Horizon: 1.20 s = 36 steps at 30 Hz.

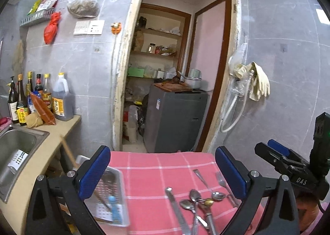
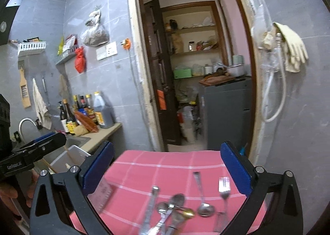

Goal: Organize utensils
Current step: 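Move the left tool back over the table toward the steel knife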

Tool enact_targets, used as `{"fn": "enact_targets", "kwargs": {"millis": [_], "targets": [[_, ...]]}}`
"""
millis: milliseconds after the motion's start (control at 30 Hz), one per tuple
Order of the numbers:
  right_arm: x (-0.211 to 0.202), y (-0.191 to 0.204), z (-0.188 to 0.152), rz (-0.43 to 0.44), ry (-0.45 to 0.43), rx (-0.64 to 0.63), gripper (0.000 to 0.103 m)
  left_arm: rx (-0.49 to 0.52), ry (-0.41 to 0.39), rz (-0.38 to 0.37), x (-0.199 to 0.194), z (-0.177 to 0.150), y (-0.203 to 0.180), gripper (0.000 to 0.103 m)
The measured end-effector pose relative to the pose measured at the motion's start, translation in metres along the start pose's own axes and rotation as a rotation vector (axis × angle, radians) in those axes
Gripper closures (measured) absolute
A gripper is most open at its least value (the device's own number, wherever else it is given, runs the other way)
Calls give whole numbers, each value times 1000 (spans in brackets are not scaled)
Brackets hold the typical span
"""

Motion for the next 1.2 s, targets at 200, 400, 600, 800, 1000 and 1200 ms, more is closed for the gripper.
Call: {"fn": "enact_targets", "kwargs": {"millis": [200,400,600,800,1000,1200], "targets": [[-9,-38,-7,-51,8,-1,1,2,13,-17,13,-17,-35,1],[2,-73,-30,-73,52,21,1,7,50,-13,36,-41,-59,1],[28,-98,-63,-74,133,47,1,-6,114,5,70,-71,-68,1],[62,-114,-94,-37,229,74,1,-6,219,12,106,-98,-67,1],[92,-120,-116,20,312,105,3,-15,312,9,134,-117,-62,1],[116,-125,-129,70,382,151,24,-90,378,-1,151,-127,-48,6]]}}
Point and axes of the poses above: each gripper's, at about its wrist camera, not at the fingertips, and x roughly the way its jaws point, y to its left, z to its top, the point moved 3 cm from there along x, roughly the way its jaws point, and after that the axes turned 9 degrees about y, right-handed, at the moved point
